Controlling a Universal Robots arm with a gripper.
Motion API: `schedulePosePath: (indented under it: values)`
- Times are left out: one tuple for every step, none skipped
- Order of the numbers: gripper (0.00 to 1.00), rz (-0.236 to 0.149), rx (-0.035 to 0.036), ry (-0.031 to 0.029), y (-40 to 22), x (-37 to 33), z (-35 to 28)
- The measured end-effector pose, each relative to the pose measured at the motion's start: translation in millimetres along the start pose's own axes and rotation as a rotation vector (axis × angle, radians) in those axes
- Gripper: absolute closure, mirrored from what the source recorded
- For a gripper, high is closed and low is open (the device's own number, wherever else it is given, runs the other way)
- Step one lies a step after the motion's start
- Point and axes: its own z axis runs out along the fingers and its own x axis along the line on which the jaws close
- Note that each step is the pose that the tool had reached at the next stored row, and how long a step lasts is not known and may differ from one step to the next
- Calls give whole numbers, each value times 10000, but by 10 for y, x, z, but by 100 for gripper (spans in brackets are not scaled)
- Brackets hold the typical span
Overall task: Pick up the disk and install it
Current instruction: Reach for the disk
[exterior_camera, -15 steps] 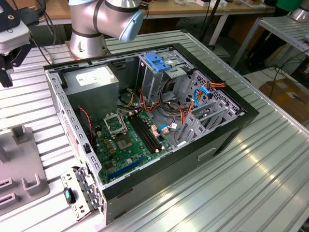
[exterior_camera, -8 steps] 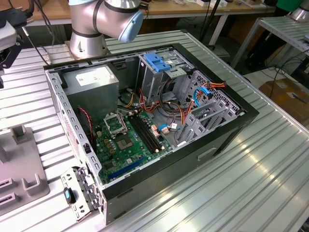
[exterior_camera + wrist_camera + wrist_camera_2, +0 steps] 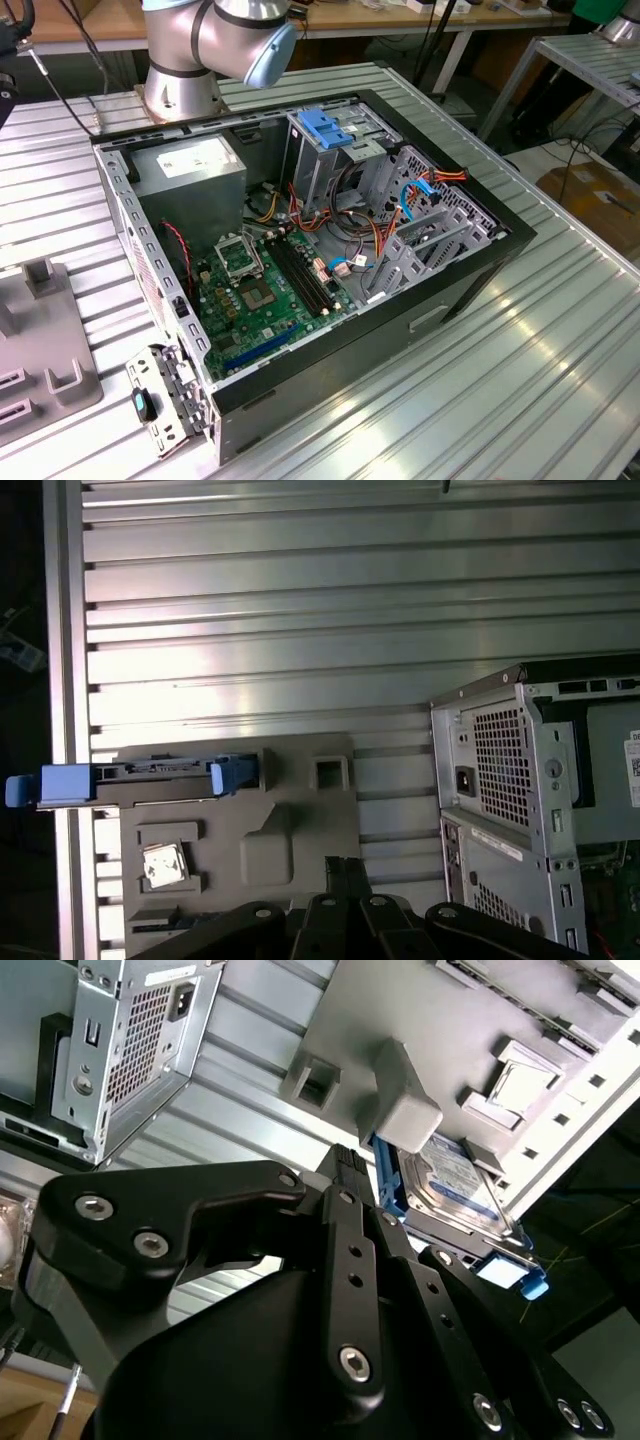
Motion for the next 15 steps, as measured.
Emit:
schedulePosePath:
  values:
    - [89, 1, 0, 0, 0, 1, 0]
    - [89, 3, 0, 0, 10, 4, 1]
    - [89, 2, 0, 0, 32, 5, 3]
    - [89, 2, -1, -1, 50, 6, 6]
    - [89, 2, 0, -1, 63, 8, 7]
    - [89, 3, 0, -1, 87, 9, 9]
    - [89, 2, 0, -1, 115, 11, 12]
    - [89, 2, 0, -1, 138, 13, 14]
    - [89, 3, 0, -1, 145, 14, 15]
    - [89, 0, -1, -1, 146, 14, 15]
    - [89, 2, 0, 0, 147, 14, 15]
    - [89, 2, -1, 0, 147, 14, 15]
    - [89, 2, 0, 0, 147, 14, 15]
    - [89, 2, 0, -1, 147, 14, 15]
    - [89, 3, 1, 0, 152, 14, 15]
